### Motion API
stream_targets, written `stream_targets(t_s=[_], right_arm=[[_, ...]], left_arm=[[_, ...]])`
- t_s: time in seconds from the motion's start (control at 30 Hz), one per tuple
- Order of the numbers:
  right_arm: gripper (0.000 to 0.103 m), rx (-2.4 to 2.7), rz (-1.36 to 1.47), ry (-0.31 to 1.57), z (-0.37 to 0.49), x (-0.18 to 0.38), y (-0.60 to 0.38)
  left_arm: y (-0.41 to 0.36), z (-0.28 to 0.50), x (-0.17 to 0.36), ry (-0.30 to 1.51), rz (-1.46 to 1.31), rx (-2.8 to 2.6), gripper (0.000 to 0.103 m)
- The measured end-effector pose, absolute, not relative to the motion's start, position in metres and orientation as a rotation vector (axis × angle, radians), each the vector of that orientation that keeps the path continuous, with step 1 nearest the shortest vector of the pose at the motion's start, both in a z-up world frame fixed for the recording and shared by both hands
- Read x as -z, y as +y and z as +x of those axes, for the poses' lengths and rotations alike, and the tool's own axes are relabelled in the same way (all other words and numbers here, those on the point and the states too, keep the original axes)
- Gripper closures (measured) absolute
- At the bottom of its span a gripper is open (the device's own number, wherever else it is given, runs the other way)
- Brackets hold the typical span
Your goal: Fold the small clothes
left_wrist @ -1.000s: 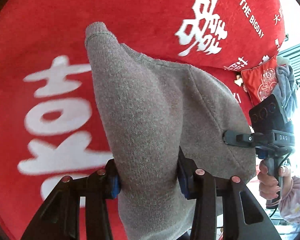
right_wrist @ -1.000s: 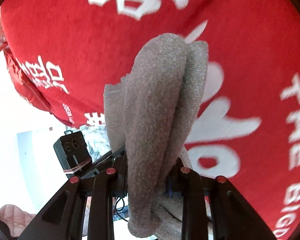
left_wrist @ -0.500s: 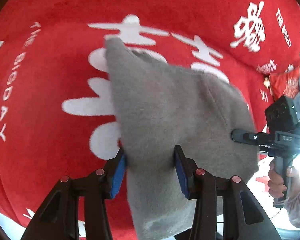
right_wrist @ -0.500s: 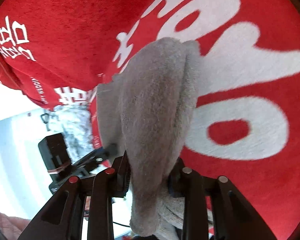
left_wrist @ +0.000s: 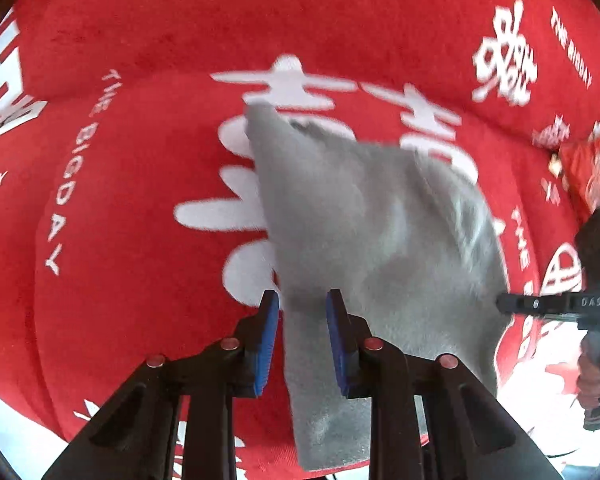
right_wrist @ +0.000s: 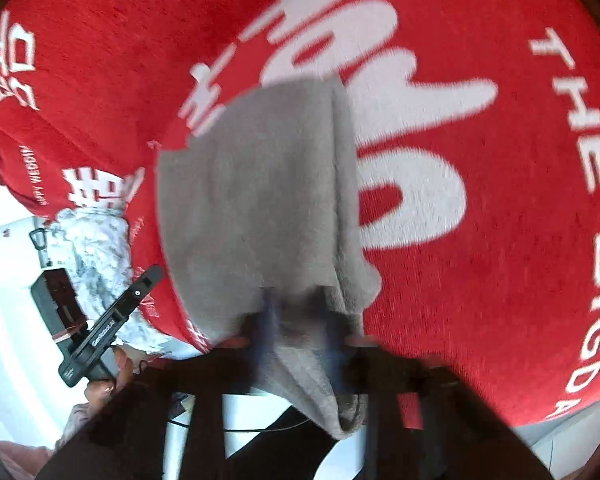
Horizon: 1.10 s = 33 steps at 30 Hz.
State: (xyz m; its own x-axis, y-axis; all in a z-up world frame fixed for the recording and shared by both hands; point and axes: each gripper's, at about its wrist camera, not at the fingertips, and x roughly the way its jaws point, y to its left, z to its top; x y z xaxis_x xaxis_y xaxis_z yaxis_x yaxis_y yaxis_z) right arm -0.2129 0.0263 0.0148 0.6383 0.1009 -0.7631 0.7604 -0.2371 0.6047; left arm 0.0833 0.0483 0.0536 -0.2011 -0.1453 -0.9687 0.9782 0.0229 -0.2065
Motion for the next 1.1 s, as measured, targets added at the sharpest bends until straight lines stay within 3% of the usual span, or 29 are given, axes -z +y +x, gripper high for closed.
stream_targets(t_s=[0.2,0.97,1.0,1.03,1.07,1.1], right_arm=[[0.094,0.828,1.528,0.897,-0.199,-0.008,0.029],[0.092,0.976,1.495,1.015,-0.204,-0.060,0.052],[0.092,0.976,1.497,1.014,-0.203,-0.062,0.054],[0.092,0.975,1.499,1.015,-0.202,-0.064,0.055],[0.092,0.977,1.500,1.017,-0.200,-0.066,0.056],[0.092,0.979,1.500,1.018,-0.200,-0.068,0.057]], left_arm=[[0.053,0.081,-0.043,1.259,0.971,1.373,0.076],[0.069,0.077,-0.071,1.316,1.059,1.226,0.075],[0.070,0.077,-0.073,1.319,1.063,1.222,0.063],[0.071,0.077,-0.075,1.316,1.064,1.220,0.037],[0.073,0.076,-0.079,1.299,1.059,1.217,0.029],[0.075,0.076,-0.084,1.279,1.054,1.223,0.029]])
